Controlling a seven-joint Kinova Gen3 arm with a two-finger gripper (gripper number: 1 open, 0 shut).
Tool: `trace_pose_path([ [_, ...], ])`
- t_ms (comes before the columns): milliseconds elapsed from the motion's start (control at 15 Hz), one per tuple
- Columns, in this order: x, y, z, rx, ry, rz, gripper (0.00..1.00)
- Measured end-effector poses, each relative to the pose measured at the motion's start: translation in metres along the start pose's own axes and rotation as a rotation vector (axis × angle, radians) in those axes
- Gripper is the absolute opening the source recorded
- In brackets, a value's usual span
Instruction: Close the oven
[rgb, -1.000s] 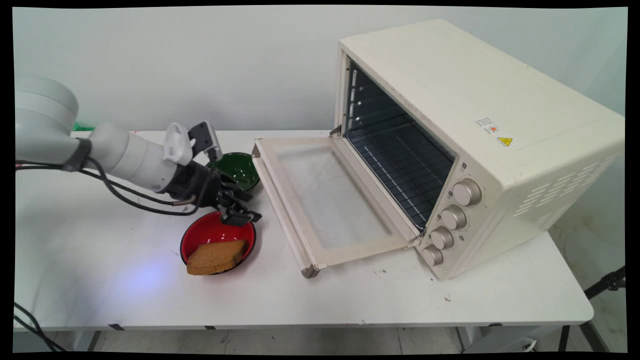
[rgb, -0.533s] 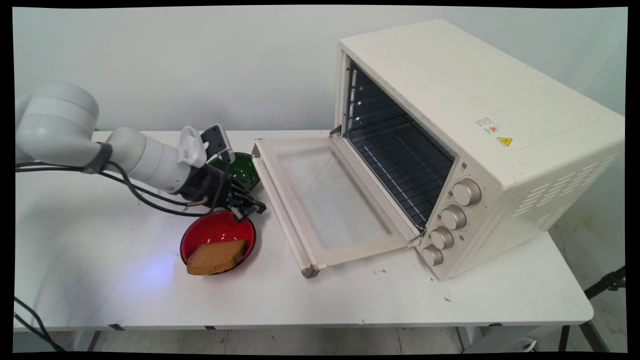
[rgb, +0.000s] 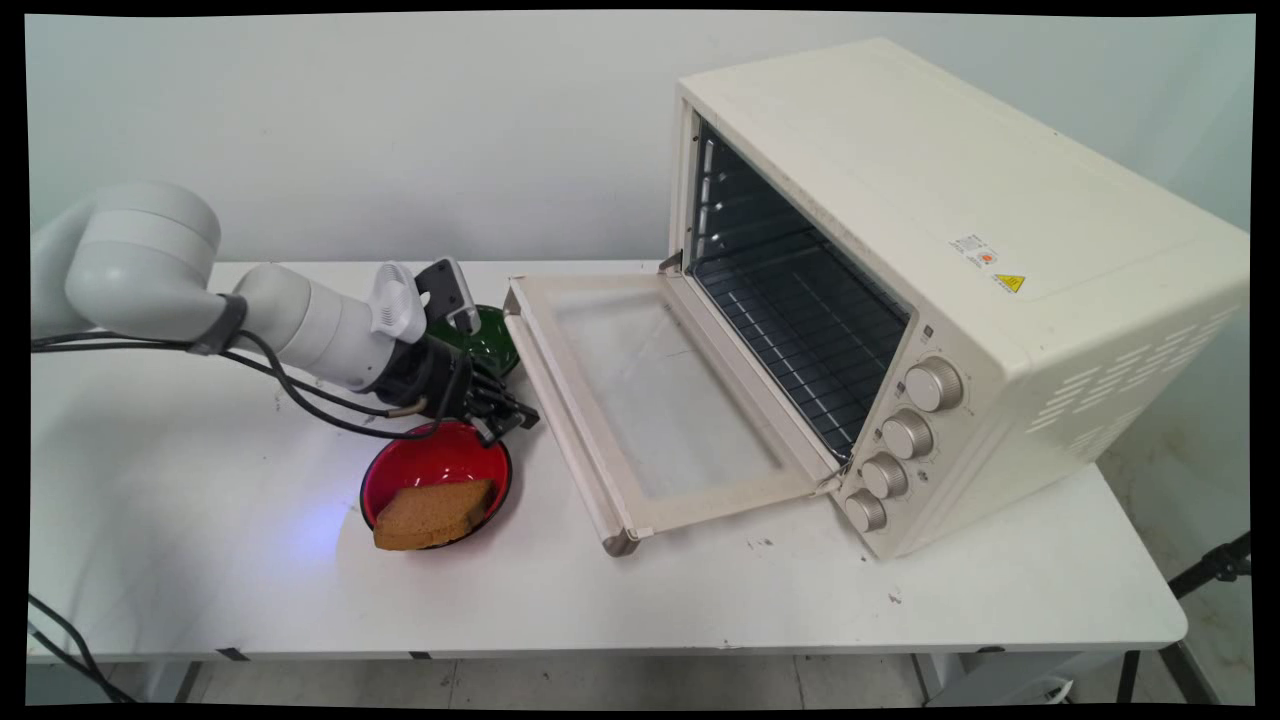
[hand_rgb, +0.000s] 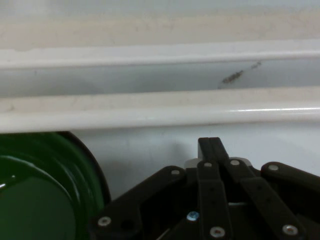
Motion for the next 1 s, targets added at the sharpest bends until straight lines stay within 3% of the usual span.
trace_pose_path([
  [467,-0.0034,-0.0047,0.0089,0.0,0.055,0.006,0.0],
  [1000,-0.0083,-0.0049,0.0036,-0.007,0.159,0.006,0.0],
])
